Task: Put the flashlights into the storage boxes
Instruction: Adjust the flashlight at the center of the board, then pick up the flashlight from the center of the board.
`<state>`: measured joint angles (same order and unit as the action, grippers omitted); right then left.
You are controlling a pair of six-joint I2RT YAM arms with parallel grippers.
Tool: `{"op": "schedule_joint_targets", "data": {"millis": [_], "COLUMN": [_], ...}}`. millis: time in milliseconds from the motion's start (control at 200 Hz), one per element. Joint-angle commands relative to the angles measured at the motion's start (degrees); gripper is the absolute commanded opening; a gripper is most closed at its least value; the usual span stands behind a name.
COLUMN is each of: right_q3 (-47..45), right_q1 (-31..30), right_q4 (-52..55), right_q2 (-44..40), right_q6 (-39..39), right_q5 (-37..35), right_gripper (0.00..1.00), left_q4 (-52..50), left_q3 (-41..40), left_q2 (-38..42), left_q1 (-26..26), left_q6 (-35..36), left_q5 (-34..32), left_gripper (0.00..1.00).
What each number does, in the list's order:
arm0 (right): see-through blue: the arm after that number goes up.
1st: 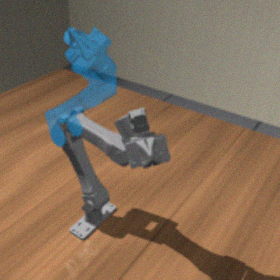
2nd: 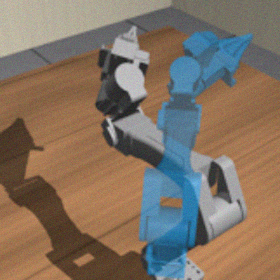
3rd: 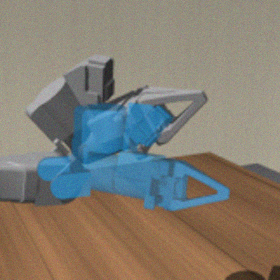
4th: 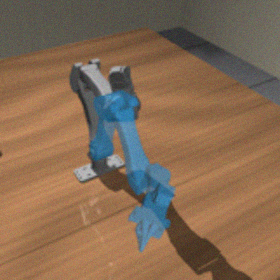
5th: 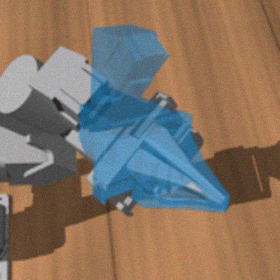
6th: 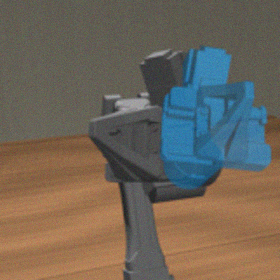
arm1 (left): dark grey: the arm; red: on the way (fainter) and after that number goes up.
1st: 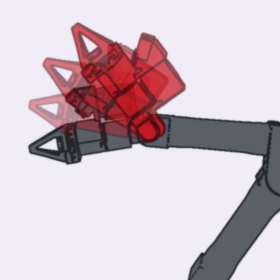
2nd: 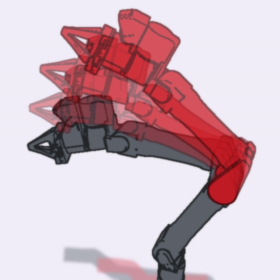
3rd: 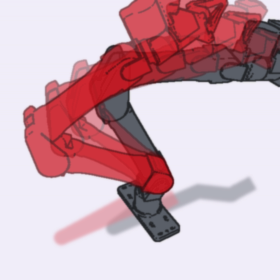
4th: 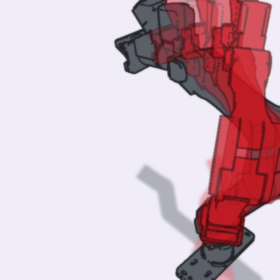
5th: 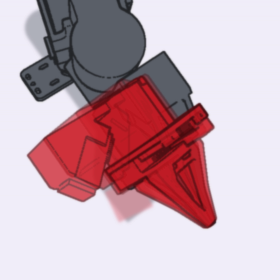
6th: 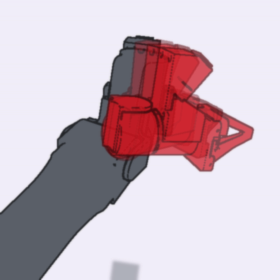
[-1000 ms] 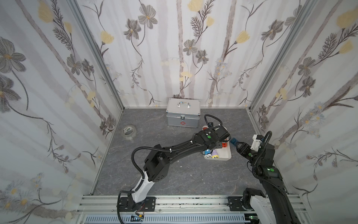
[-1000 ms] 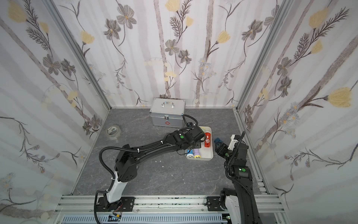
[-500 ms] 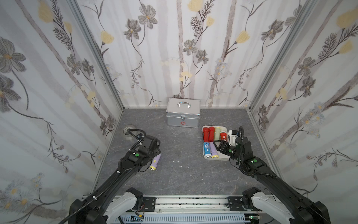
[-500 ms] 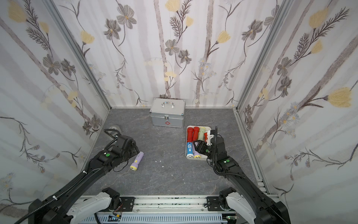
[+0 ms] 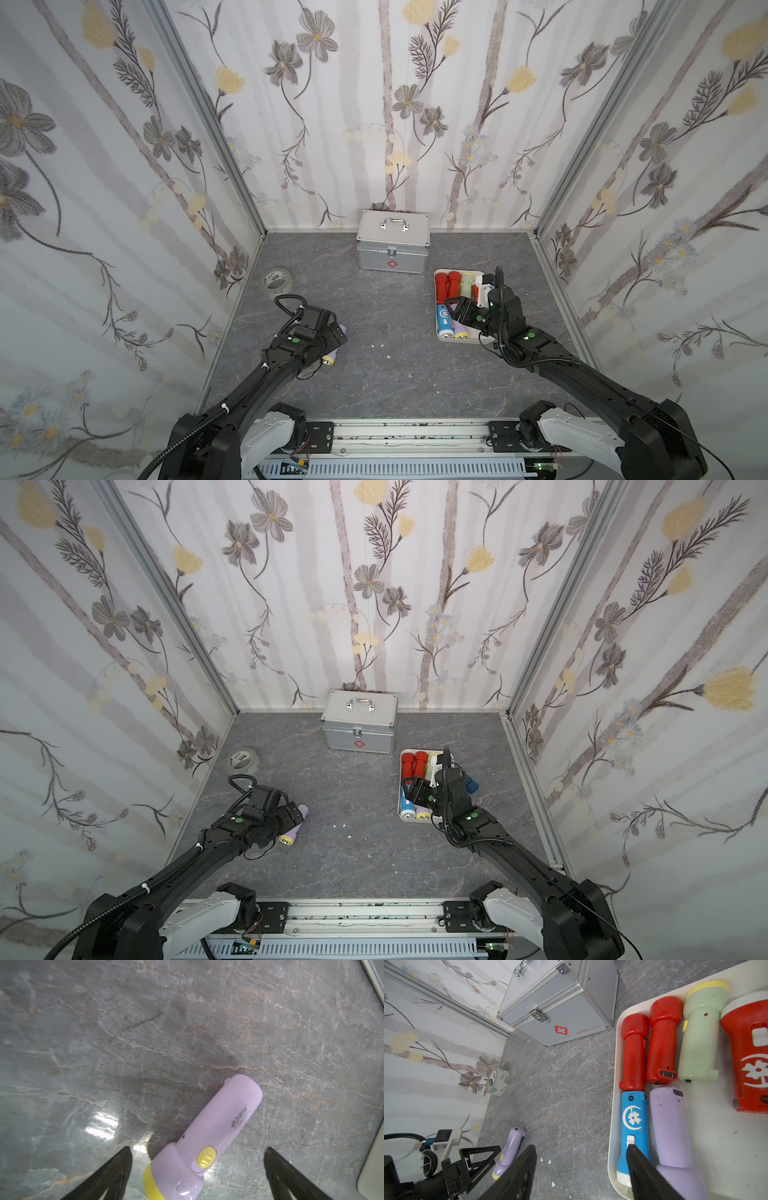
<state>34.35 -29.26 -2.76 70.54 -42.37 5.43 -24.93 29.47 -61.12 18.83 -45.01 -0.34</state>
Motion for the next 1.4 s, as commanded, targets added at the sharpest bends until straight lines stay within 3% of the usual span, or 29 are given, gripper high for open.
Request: {"op": "schedule_joint_targets", "data": {"millis": [0,125,265,440,625,809,944,1059,1394], "right_q3": [0.6,0.7,1.0,2.9,6.0,14.2,22.1,30.7,45.5], "right_q1": [-0.1,-0.2,-1.3,-4.9,-10.8,-19.7,-25.4,-30.0,-34.4], "right_q4": [-1.6,-2.1,-2.9,-3.0,-4.3,-5.7,-6.1,-5.0,0.8], "right_q2": [0.2,1.6,3.0,5.9,11.6,20.5,30.5,38.9,55.0], "right_q6": [0.5,0.5,0.1,0.0,-0.1,-0.4,-1.0,-1.1,2.6], "right_q5": [-1.4,-0.7,-0.8,-1.7,-3.2,-5.3,-6.7,-7.6,-7.3], "right_gripper": [0.7,0.7,0.7,0.7,0.7,0.7,0.69,0.68,0.66], "left_q4": [7.8,12.2,16.1,8.7,-8.1,-9.1,-3.4,-0.6,3.4], "left_q3": [-1.2,-1.5,-1.1,2.5,7.7,4.9,0.5,-2.0,-4.3], "left_q2": [-2.9,-6.2,-6.1,-3.8,1.8,4.3,6.4,6.6,5.3], "left_q1": [0.3,2.7,7.6,8.3,2.5,-5.5,-10.7,-11.0,-11.3], "left_q6": [-0.8,-5.1,-10.9,-8.3,-3.8,-2.1,-3.6,0.1,4.7], "left_q5": [6.1,9.2,8.3,3.4,-9.5,-20.0,-17.4,-20.5,-15.6], "left_gripper": [1.0,1.0,1.0,1.0,1.0,1.0,1.0,1.0,1.0]}}
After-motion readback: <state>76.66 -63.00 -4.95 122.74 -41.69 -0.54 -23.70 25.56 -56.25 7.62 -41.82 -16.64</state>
